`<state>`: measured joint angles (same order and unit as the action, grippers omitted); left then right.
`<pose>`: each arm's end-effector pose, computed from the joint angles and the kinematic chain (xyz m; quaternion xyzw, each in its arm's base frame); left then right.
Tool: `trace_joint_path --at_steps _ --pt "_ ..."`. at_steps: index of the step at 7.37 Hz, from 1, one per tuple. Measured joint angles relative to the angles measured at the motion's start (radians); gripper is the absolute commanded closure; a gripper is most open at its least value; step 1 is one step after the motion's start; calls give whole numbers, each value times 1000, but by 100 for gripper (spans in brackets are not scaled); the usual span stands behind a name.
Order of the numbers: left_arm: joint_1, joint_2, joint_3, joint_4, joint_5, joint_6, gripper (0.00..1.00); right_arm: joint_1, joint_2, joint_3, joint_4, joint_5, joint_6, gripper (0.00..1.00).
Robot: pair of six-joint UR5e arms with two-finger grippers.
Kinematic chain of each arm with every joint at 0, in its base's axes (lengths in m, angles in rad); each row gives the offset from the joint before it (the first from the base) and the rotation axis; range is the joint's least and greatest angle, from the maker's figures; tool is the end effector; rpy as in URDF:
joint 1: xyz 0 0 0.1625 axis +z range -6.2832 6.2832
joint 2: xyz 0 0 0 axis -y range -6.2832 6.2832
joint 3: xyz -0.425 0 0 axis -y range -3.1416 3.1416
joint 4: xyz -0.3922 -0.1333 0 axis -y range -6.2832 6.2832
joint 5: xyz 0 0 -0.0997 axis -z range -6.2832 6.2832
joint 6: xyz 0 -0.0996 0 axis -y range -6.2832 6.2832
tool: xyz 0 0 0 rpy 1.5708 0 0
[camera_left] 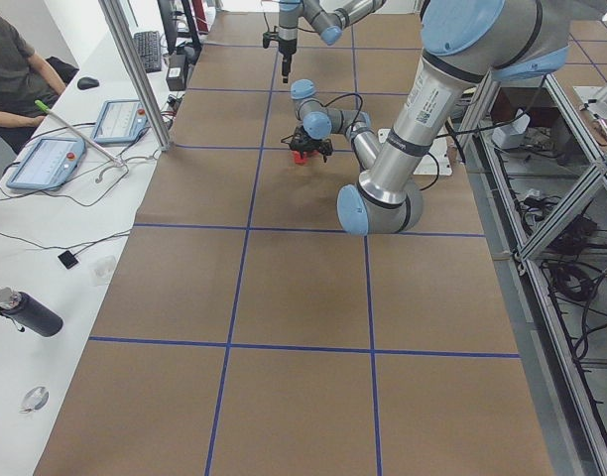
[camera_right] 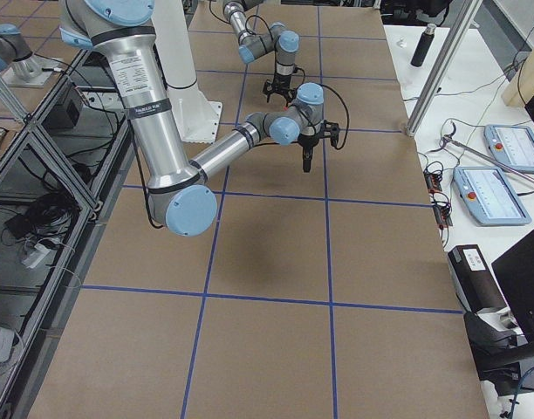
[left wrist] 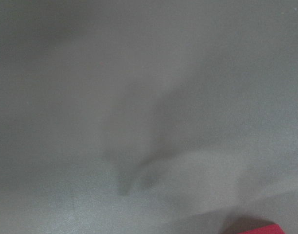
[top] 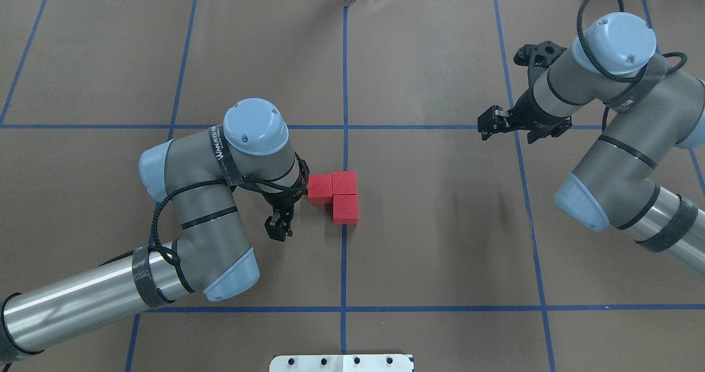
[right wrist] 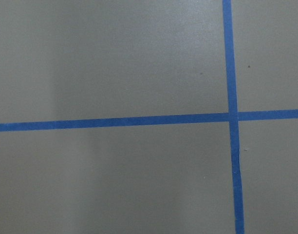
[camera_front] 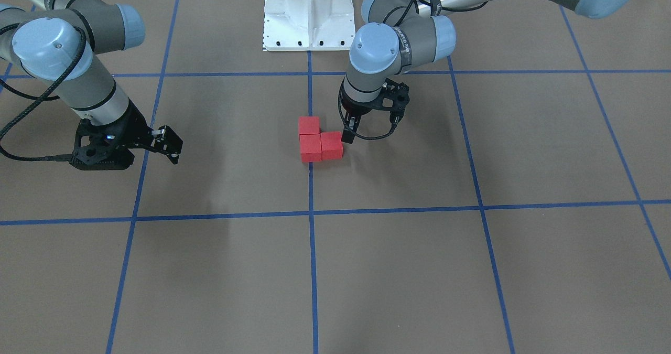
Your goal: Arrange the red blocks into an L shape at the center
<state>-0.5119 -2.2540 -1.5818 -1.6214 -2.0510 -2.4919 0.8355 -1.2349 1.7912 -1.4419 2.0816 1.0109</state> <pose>0.5700 -0.4204 0.2386 -0.2887 0.3010 -0.5289 0.7391 -0.3433 -0.5057 0.3608 0.0265 -0.4020 0.0411 0.9144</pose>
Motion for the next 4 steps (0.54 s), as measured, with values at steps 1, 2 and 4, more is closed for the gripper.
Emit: trace_joint_path --at_steps 1,2,4 --pt "0 0 -1 0 0 0 0 0 0 0 0 0 0 0" --pt "0 0 -2 0 0 1 0 0 0 0 0 0 0 0" --pt "-9 4 -6 1 2 3 0 0 0 0 0 -1 0 0"
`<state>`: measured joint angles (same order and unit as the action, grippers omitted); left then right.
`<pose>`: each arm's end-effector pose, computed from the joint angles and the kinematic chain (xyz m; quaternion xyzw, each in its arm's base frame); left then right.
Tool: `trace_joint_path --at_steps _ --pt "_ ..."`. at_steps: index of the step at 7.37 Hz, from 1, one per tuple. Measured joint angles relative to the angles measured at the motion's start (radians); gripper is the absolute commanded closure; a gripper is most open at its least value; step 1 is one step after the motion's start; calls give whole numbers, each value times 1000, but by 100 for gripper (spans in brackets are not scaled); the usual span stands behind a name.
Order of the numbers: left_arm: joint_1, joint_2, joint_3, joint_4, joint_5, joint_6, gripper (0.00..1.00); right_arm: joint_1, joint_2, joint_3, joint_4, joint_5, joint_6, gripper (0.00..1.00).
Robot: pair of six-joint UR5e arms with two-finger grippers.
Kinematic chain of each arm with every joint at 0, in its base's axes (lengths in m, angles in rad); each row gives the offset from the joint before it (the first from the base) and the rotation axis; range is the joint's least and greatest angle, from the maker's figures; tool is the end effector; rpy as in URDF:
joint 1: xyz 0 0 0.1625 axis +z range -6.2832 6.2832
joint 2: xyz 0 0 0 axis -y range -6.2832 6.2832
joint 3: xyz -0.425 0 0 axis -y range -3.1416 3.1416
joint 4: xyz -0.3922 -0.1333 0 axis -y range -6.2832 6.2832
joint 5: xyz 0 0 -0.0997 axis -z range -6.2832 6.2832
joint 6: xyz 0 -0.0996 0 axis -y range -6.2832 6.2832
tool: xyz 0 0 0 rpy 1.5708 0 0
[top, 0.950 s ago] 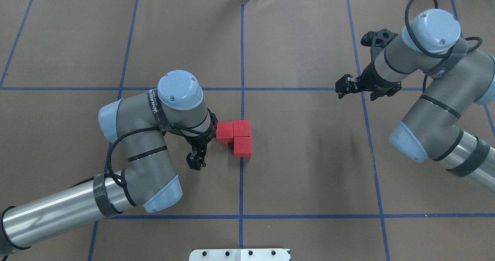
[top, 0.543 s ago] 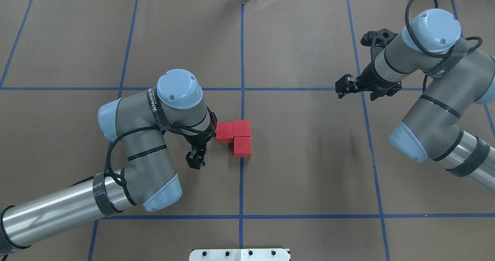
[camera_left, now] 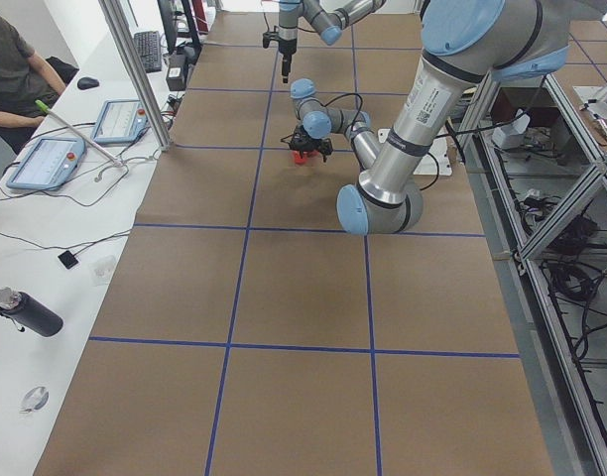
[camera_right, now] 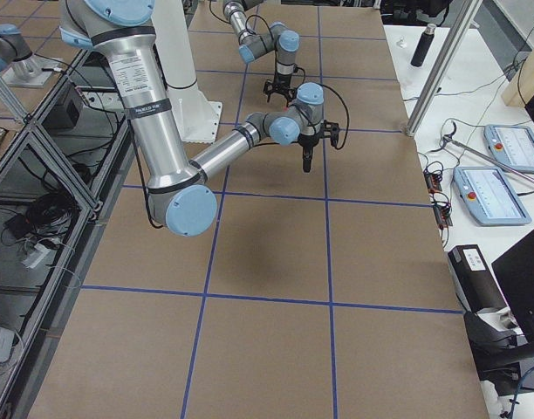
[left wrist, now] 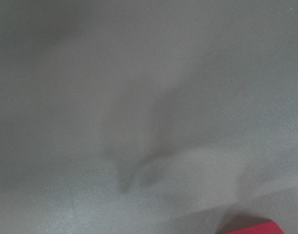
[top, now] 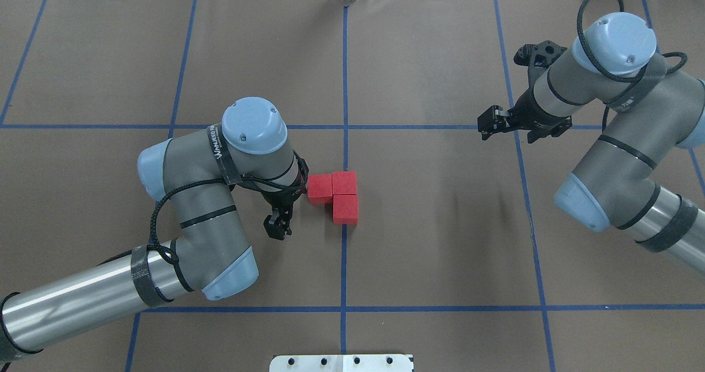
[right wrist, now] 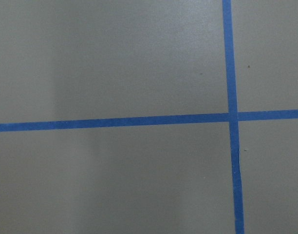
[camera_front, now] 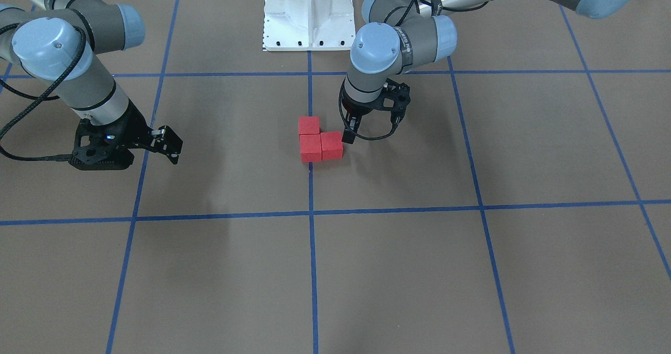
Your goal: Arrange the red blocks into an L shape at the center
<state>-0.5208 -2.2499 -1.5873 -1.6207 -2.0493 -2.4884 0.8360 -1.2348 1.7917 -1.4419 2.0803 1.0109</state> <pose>0.5648 -0.4248 0.2392 -0.2861 0.3034 -0.5311 0.7376 -0.3429 -0.5059 0.3606 0.0273 -0.4018 0.0415 0.9144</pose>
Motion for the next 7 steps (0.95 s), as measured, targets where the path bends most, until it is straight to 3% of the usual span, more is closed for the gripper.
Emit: trace_joint_path --at_steps 3,6,7 --pt "-59 32 -84 22 -1 91 0 10 -2 3 0 2 -3 0" --pt "-137 298 -342 20 -5 499 0 83 -33 6 0 19 -17 0" --pt "-177 368 -387 16 -9 633 0 117 -52 6 0 37 -39 0"
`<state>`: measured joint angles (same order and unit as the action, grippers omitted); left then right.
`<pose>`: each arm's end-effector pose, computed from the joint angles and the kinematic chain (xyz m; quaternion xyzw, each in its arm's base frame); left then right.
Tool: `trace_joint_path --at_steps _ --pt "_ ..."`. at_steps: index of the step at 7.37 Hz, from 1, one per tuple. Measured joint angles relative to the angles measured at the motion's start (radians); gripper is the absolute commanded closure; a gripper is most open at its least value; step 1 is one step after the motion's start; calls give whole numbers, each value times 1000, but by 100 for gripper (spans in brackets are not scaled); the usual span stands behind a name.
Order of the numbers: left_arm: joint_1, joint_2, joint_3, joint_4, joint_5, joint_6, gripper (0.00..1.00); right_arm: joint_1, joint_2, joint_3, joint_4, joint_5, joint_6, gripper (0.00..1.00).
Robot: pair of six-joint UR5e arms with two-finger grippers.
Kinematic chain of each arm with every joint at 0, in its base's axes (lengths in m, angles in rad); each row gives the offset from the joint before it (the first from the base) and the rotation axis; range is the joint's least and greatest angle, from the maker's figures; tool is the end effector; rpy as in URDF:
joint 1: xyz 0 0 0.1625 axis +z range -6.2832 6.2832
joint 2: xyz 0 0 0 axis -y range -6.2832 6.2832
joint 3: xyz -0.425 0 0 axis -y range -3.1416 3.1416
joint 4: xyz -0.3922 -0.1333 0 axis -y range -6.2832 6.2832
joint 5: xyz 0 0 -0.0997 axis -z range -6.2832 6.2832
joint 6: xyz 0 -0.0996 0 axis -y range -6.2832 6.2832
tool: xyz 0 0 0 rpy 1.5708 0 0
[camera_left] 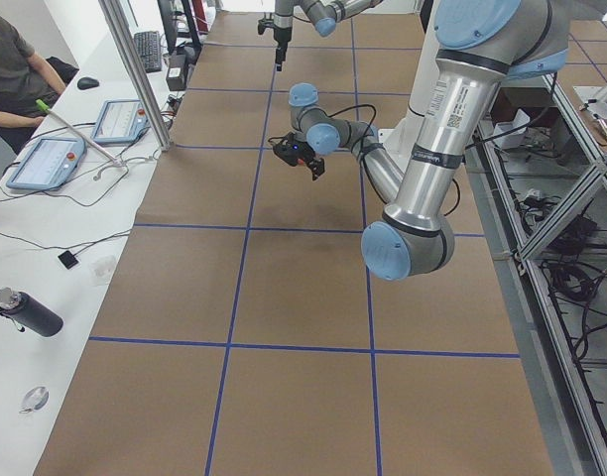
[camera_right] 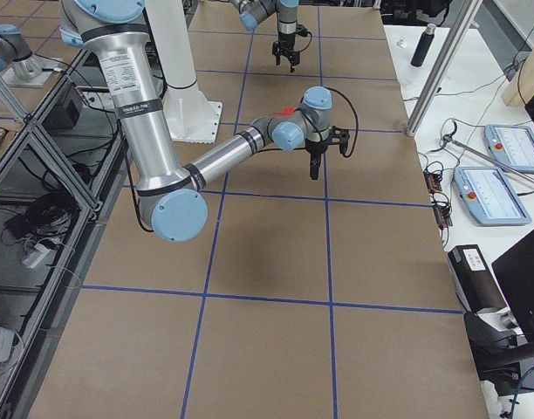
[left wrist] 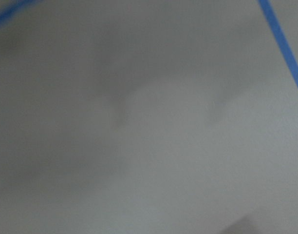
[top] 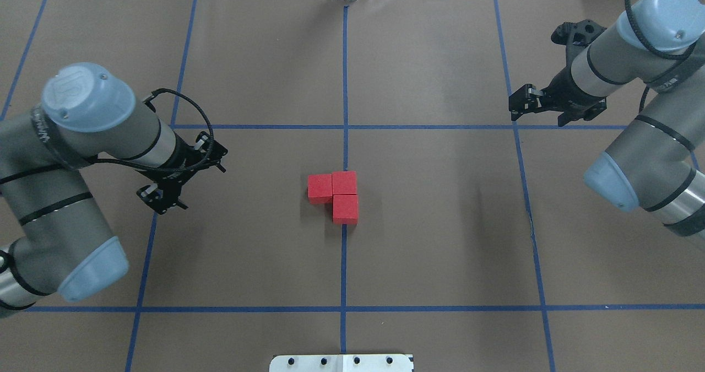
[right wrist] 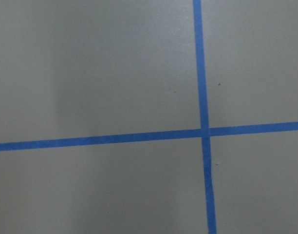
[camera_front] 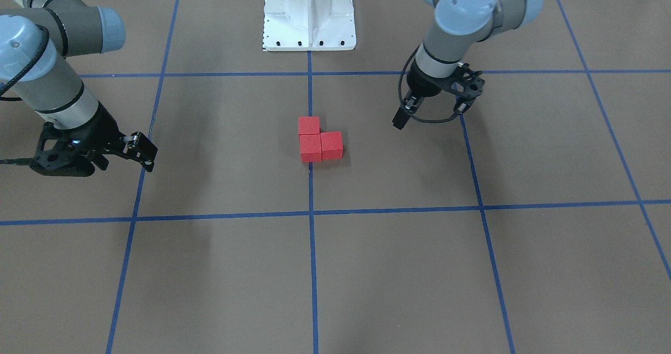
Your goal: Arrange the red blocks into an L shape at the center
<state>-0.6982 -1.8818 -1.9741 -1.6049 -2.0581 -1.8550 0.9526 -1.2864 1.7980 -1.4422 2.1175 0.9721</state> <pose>0.3727 -0.4259 0.3068 -0.1469 0.3933 -0.3483 0.8381 -0.2767 -0.5297 0.3871 0.0292 -0.3957 0.0773 0.9146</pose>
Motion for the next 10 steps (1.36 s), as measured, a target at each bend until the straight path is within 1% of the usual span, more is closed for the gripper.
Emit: trace_joint_path --at_steps 2,4,6,7,8,9,10 --pt "-113 101 -29 -6 -22 279 0 98 -68 0 -1 74 -143 0" --pt "-274 190 -23 -8 -129 612 0 232 -155 -8 -9 162 -345 0" --pt "-447 268 16 -9 -232 958 0 347 -224 -40 -20 206 -537 0" --pt "-533 297 57 -9 -291 1129 0 392 -233 -60 -44 212 -616 0" --pt "-611 318 106 -9 -344 1293 0 438 -229 -68 -97 219 -704 0" --pt "-665 329 138 -6 -368 1400 0 472 -218 -70 -156 227 -774 0" --pt "-695 329 157 -2 -376 1447 0 492 -207 -71 -196 234 -806 0"
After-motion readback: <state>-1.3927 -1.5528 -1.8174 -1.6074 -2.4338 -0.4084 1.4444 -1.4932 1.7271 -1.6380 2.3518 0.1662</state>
